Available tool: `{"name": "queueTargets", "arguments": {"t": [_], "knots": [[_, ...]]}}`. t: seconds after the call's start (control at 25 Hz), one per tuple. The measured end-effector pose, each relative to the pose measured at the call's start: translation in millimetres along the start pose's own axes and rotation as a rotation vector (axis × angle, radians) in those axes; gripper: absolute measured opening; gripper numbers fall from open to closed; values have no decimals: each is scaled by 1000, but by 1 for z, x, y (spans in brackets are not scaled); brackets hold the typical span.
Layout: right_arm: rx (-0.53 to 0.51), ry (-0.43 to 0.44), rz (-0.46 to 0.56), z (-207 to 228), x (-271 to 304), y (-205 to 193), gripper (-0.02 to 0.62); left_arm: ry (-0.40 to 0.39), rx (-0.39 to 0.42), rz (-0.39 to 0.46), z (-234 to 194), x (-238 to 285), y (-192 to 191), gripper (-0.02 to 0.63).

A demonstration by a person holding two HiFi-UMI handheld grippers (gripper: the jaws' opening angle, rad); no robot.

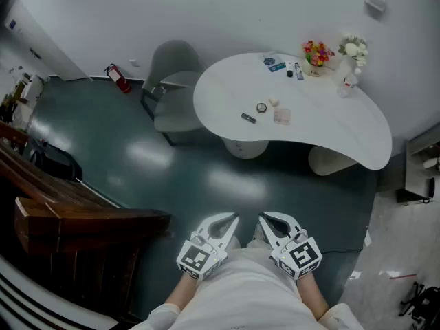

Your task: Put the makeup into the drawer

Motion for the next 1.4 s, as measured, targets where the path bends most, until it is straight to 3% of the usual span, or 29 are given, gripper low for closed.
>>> {"name": "queueTargets", "arguments": {"t": [0.68, 1.4], "knots": [[23, 46, 33, -2, -12, -6, 14, 3, -11, -22, 19, 4, -2, 8], [-4, 44, -56, 29, -26, -32, 14, 39, -55, -60, 46, 38, -6, 8]]}}
Point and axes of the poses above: the fingertips, and each gripper's own axes: x forward along the fingers, z to its right, y out of its top, the point moved 1 cm from there along -x, backward along the fingers, and after that the axes turned 13 degrees about -z, right-handed, at the moved point
